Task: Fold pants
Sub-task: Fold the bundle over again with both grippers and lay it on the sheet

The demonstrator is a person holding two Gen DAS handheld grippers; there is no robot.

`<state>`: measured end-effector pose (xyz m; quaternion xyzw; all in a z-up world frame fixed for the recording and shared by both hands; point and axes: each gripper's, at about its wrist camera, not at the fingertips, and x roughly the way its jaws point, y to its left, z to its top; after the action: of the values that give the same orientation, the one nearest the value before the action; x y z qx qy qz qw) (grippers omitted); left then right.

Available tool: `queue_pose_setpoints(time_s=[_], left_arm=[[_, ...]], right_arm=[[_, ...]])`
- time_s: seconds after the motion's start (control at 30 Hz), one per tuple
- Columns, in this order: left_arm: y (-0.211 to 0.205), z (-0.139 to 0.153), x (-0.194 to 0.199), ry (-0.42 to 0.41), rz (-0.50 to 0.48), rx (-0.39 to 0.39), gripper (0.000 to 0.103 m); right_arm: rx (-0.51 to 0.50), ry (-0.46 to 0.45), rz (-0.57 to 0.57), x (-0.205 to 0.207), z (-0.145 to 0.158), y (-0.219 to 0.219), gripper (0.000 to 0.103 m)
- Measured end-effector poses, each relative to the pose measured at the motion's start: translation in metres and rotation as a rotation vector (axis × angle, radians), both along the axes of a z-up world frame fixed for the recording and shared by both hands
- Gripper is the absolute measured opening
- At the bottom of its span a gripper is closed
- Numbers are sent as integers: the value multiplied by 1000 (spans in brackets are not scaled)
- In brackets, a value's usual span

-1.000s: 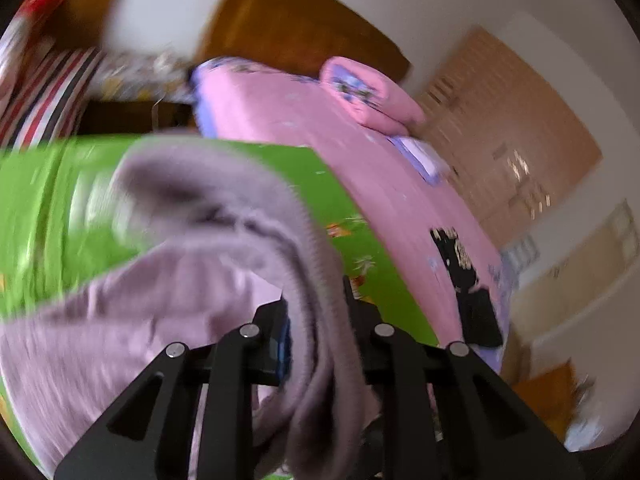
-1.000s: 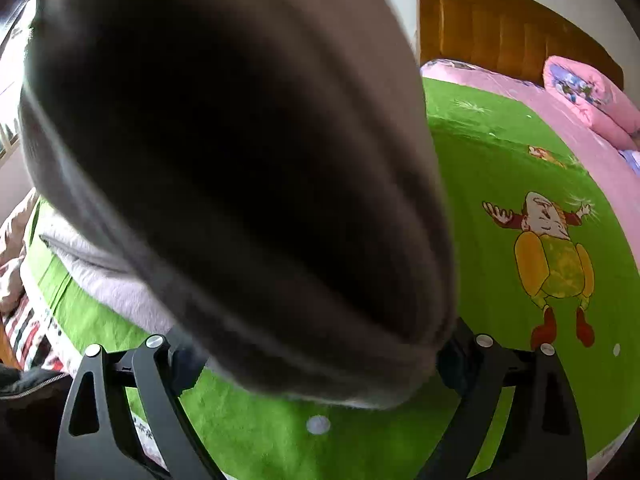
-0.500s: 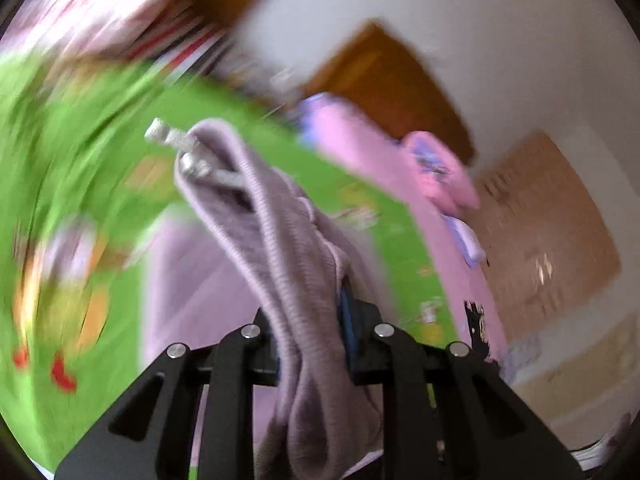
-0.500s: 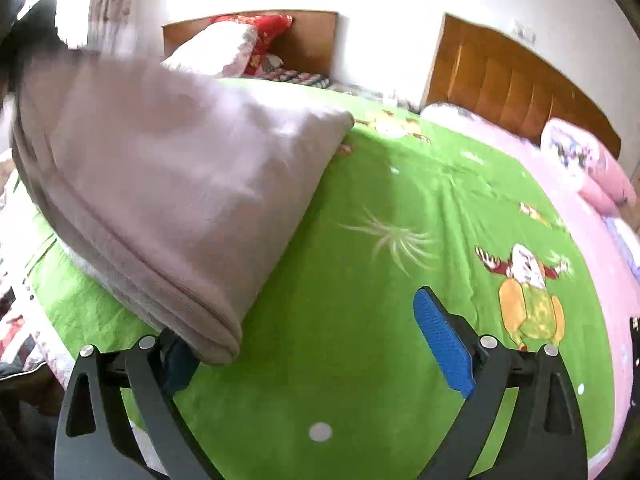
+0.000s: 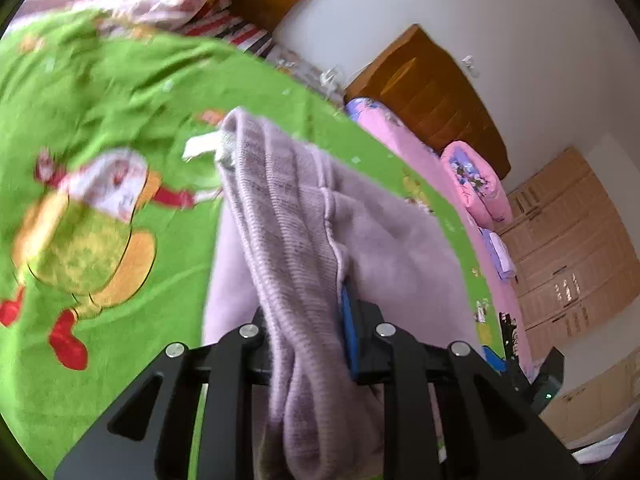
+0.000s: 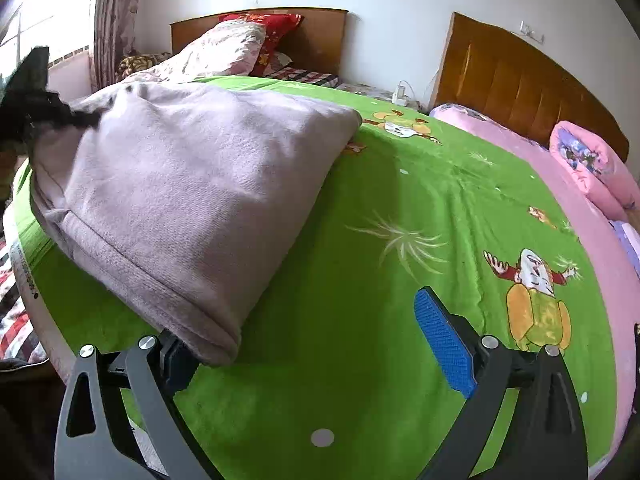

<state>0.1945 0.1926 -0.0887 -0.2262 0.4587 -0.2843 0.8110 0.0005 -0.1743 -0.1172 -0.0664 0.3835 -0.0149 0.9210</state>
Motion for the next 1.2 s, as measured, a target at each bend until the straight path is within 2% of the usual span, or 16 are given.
queue_pose_setpoints(time_s=[0.07,0.2,0.3,0.4,0.43,0.5,0.6,0.67,0.77,0.83,0.9,0.93,1.0,1.03,1.1,1.2], left_arm=[[5,-3,-1,6,9,-41,22],[4,2,-5,-11,13,-8,23],[9,8,-9,-2,37,29,37],[23,27,-21,-33,146,148,73],[29,33,-25,-44,198,191,78],[34,56,-38,-113,257,233,77],[-3,89,-47,-234,154,205,81],[-43,96,-46,-273,35,204,88],[-92,80,-43,-242,-92,245,88],[-102,60,-44,-208,-101,309,88],[-92,43,-43,-172,-91,308,88],[-85,36,-44,-165,-86,301,87],[-67,28,-47,-154,-78,213,82],[-63,27,-48,-145,-71,184,79],[-54,24,-47,-125,-62,149,72],[-54,23,-47,-140,-75,147,72]], right_arm=[[-1,4,6,0,0,1,92],[53,35,29,2,0,-6,92],[168,99,105,0,7,-18,92],[407,114,209,-11,24,-48,92],[477,88,210,-14,34,-62,92],[556,9,169,-12,52,-86,92],[607,-88,75,19,70,-110,92],[623,-132,110,54,77,-103,92],[726,-99,283,114,74,-73,92],[751,0,382,156,61,-47,92],[753,77,404,186,46,-35,92],[716,130,387,203,34,-31,92],[593,187,291,229,8,-36,88],[666,162,291,232,7,-46,88],[712,181,199,233,18,-53,88],[648,161,109,224,63,-37,90]])
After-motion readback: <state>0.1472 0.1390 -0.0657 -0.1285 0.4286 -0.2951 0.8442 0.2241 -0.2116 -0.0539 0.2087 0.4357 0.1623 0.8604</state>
